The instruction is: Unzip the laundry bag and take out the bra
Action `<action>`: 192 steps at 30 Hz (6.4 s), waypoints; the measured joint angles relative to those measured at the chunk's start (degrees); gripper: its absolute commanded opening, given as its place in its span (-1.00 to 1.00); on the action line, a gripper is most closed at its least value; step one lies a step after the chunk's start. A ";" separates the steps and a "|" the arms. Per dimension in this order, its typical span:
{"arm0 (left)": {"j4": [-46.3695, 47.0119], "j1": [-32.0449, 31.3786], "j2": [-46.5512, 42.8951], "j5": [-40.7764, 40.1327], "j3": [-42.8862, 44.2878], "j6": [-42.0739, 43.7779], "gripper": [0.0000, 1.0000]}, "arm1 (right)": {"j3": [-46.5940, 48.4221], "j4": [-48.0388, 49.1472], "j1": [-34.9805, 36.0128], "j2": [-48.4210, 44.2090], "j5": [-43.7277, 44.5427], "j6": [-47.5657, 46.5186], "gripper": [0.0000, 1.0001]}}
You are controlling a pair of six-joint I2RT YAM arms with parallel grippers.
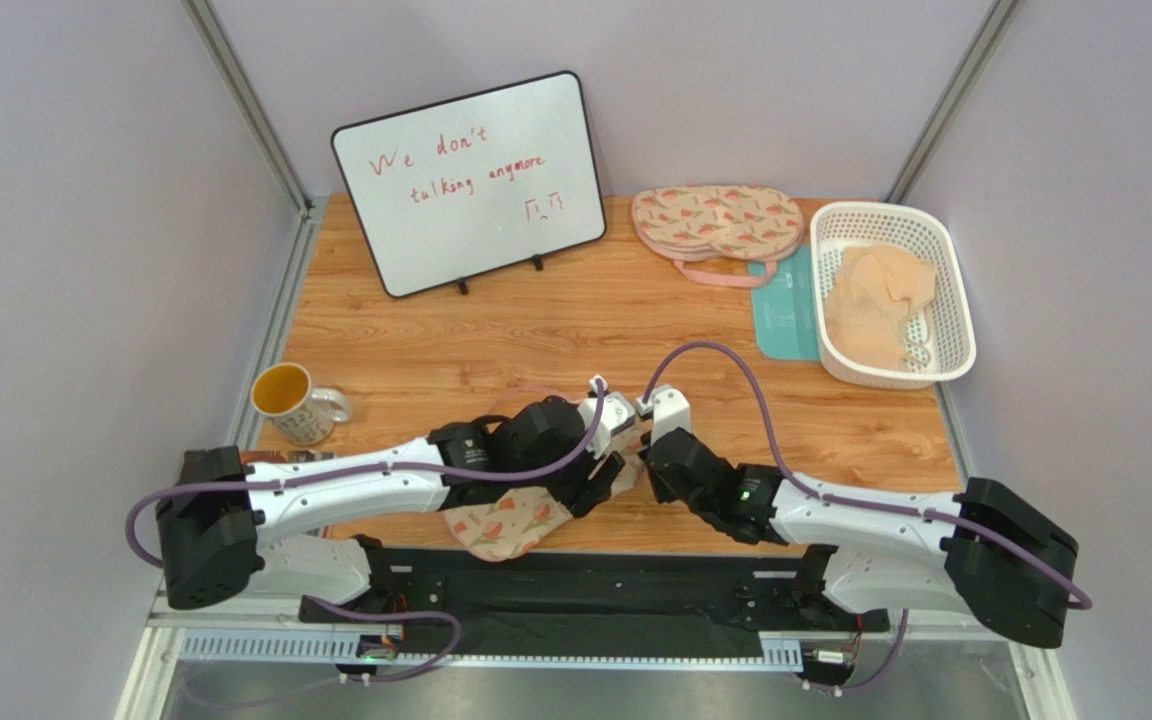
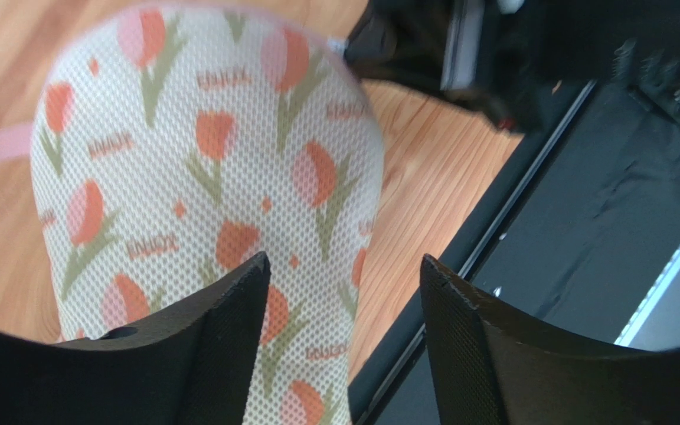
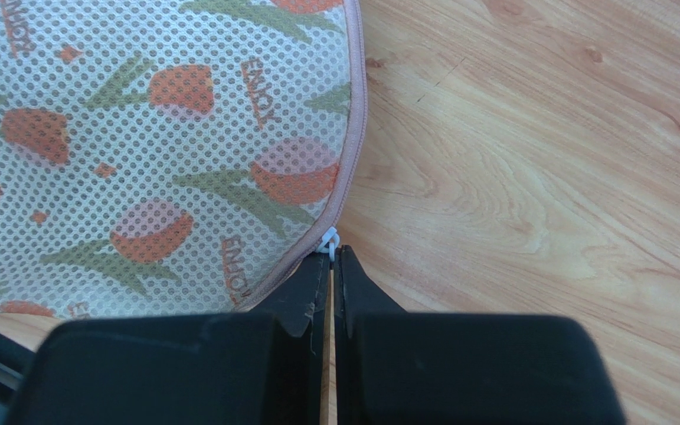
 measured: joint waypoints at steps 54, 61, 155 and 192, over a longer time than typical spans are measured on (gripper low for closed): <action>26.53 -6.49 9.27 -8.20 -6.93 4.26 -1.00 | -1.90 -9.38 -2.43 -14.88 -7.23 6.97 -1.00; 27.87 -7.30 3.89 -6.34 -11.37 4.52 -1.00 | -1.90 -8.41 -5.88 -12.98 -11.82 6.38 -1.00; 21.49 -10.19 6.93 -7.39 -4.15 14.49 0.57 | -4.63 -12.33 -3.23 -13.97 -11.32 17.92 -1.00; 24.59 -14.60 15.82 -25.70 -5.40 14.21 -1.00 | -4.42 -12.28 -3.32 -13.20 -12.15 17.92 -1.00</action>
